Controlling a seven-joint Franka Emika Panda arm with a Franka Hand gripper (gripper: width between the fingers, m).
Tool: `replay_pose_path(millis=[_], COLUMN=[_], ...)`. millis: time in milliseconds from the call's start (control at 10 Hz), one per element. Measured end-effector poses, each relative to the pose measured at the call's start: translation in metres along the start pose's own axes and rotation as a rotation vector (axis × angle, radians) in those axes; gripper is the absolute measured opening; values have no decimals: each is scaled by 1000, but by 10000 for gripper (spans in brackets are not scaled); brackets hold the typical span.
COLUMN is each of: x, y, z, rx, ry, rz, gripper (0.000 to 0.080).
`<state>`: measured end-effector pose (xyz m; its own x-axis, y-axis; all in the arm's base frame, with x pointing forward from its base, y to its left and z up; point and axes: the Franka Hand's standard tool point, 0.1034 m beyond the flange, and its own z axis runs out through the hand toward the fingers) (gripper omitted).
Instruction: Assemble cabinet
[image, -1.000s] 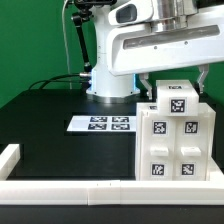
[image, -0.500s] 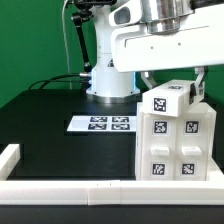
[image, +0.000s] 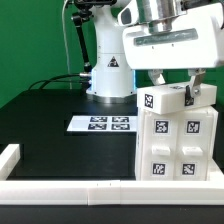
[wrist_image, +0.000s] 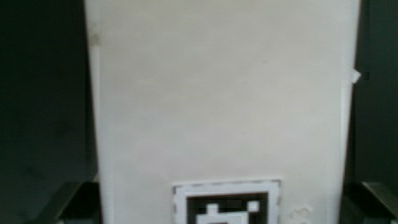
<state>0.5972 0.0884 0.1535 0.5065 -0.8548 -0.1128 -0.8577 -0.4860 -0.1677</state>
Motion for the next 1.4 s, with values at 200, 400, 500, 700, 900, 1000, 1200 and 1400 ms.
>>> replay_pose_path(millis=[200,400,500,700,900,1000,1200,1400], x=[0,0,0,-1,-1,0,0,0], y=[0,-1,0,3,3,2,2,-1], z=[0,0,-1,-1,-2,-2,-2,-3], rx=[4,10,21,27,46,51,53,71], ry=[-5,-9,-9,-7,-11,-14,-17,-33], rz=[90,218,334,524,727,797,865,965], gripper=[561,561,561,561,561,561,561,561])
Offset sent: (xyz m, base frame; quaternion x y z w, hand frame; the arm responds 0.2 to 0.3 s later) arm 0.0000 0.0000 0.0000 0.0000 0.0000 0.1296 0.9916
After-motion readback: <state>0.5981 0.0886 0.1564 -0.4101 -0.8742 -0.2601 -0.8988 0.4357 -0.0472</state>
